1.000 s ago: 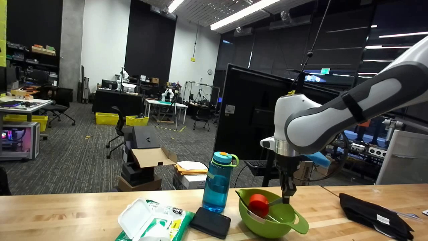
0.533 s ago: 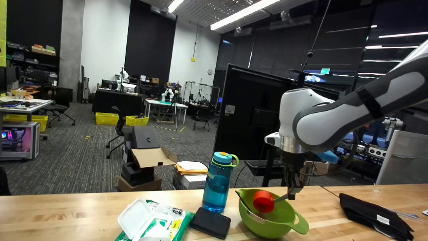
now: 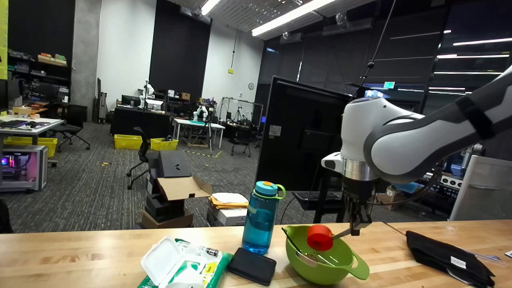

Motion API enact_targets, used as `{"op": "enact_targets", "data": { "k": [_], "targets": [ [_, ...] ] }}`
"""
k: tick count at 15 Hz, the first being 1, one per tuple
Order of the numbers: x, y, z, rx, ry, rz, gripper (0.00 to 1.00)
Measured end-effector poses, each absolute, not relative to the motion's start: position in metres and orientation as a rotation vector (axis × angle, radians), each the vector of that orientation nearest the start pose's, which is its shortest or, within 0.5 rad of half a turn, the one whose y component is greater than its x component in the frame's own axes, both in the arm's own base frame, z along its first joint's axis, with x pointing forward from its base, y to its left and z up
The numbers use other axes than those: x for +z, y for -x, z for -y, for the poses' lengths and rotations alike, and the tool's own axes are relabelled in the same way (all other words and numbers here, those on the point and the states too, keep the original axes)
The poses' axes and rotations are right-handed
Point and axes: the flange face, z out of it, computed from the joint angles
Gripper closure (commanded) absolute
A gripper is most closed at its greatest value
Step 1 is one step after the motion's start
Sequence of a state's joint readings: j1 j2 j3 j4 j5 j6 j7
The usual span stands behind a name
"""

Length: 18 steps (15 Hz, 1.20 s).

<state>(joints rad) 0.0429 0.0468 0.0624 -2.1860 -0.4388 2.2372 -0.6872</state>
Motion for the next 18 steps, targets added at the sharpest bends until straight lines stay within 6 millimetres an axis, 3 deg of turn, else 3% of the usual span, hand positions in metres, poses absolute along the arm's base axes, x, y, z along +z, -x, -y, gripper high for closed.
{"op": "enact_targets", "data": {
  "k": [12,18],
  "targets": [
    [0.371,-0.505,-0.056,0.087,3.098,1.905,0.99],
    [0.367,-0.498,-0.057,0.019,3.16,1.805,0.99]
  ]
}}
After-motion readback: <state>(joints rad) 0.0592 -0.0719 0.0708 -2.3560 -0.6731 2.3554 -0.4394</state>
